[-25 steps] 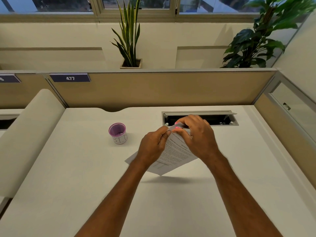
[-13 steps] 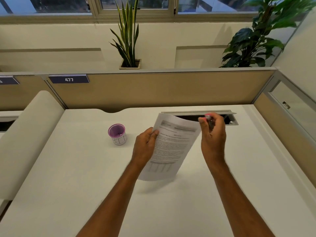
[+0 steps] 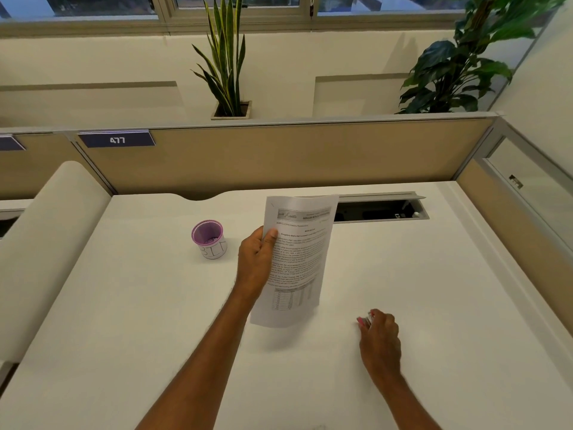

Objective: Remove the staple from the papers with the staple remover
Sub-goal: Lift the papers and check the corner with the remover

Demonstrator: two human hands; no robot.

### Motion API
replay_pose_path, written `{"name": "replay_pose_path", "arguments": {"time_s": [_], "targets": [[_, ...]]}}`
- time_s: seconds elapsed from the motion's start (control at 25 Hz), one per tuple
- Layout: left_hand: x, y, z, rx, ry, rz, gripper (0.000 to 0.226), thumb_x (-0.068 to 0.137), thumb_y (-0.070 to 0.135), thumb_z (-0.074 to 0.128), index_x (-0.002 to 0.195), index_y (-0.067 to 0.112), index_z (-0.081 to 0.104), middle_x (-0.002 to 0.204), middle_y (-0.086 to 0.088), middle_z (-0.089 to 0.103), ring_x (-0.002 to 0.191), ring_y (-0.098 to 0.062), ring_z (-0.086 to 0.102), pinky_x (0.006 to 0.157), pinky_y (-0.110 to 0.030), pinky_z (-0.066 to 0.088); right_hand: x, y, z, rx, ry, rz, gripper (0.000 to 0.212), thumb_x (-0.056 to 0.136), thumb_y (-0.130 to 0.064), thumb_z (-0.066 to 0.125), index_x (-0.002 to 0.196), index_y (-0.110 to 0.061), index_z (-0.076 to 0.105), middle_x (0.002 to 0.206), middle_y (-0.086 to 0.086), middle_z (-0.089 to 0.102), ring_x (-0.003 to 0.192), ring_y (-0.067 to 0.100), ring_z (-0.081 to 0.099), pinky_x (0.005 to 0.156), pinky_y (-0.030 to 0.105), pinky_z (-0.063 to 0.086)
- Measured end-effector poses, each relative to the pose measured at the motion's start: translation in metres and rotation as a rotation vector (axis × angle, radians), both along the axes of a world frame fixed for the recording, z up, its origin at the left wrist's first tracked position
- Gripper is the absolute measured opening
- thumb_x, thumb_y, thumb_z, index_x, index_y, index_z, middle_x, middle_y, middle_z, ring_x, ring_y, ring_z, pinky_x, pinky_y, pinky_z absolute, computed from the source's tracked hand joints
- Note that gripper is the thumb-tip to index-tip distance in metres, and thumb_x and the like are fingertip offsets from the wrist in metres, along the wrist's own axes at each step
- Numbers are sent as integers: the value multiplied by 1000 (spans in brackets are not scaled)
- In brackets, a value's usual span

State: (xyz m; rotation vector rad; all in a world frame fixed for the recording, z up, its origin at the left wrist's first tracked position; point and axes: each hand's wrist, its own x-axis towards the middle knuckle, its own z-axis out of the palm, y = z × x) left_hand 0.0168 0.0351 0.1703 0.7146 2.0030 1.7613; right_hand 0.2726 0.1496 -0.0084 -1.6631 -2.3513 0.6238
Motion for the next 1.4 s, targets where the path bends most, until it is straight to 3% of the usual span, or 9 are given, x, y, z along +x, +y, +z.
{"name": "replay_pose_path", "arguments": {"time_s": [0.24, 0.32, 0.44, 0.56, 0.76, 0.96, 1.08, 1.2, 1.4], "targets": [[2, -1, 5, 15, -9, -16, 19, 106, 36, 50, 106, 35, 69, 95, 15, 79, 88, -14, 77, 65, -22, 61, 3, 1, 4, -61, -82, 10, 47, 94, -32, 69, 134, -11, 57, 126, 15, 59, 117, 37, 55, 92, 47, 49], [2, -2, 3, 23, -24, -51, 20, 105, 39, 51, 109, 35, 70, 100, 13, 79, 91, -15, 77, 69, -24, 62, -15, 3, 26, -183, 127, 20, 58, 94, -31, 72, 144, -12, 50, 141, 12, 51, 130, 34, 48, 103, 46, 45], [-4, -1, 2, 30, -94, -96, 26, 100, 47, 52, 111, 34, 72, 103, 11, 80, 93, -16, 77, 69, -23, 62, -50, 7, 79, -577, 720, -44, 40, 96, -34, 66, 135, -26, 58, 141, -6, 58, 131, 17, 53, 99, 28, 43], [-16, 1, -5, 13, -142, -60, 31, 99, 49, 52, 114, 31, 71, 103, 11, 80, 92, -18, 78, 67, -24, 62, -67, 16, 105, -777, 882, 21, 44, 86, -51, 55, 125, -31, 64, 124, -11, 72, 115, 8, 67, 90, 22, 48], [-40, 7, -32, -82, -226, -7, 27, 105, 41, 53, 122, 26, 67, 104, 11, 80, 90, -14, 79, 70, -28, 65, -83, 11, 91, -711, 817, -67, 30, 96, -13, 60, 121, -27, 54, 113, -6, 75, 94, 12, 75, 71, 24, 60], [-53, 7, -83, -364, -305, 0, 28, 104, 29, 59, 127, 14, 62, 123, -7, 73, 103, -27, 74, 93, -52, 61, -111, 12, 64, -576, 754, -143, 28, 100, -11, 58, 121, -27, 49, 115, -2, 69, 95, 12, 70, 60, 14, 54], [-51, 1, -119, -611, -302, 19, 16, 101, 21, 61, 111, 8, 63, 117, -13, 71, 103, -33, 71, 89, -54, 62, -125, 17, 44, -499, 636, -132, 29, 100, -10, 56, 125, -21, 48, 119, 4, 66, 91, 4, 64, 56, 7, 49], [-50, -6, -146, -775, -202, 12, 9, 97, 14, 61, 101, 8, 65, 108, -12, 72, 96, -34, 71, 87, -48, 62, -130, 22, 28, -446, 450, -46, 36, 98, 0, 55, 133, -9, 49, 129, 13, 60, 106, 20, 66, 74, 7, 51], [-48, -9, -163, -843, -45, 29, 6, 96, 15, 59, 93, 10, 62, 95, -6, 71, 83, -28, 67, 77, -42, 58, -118, 19, 13, -265, 116, 219, 65, 93, -1, 63, 152, -4, 37, 145, 15, 40, 133, 31, 45, 106, 37, 46]]}}
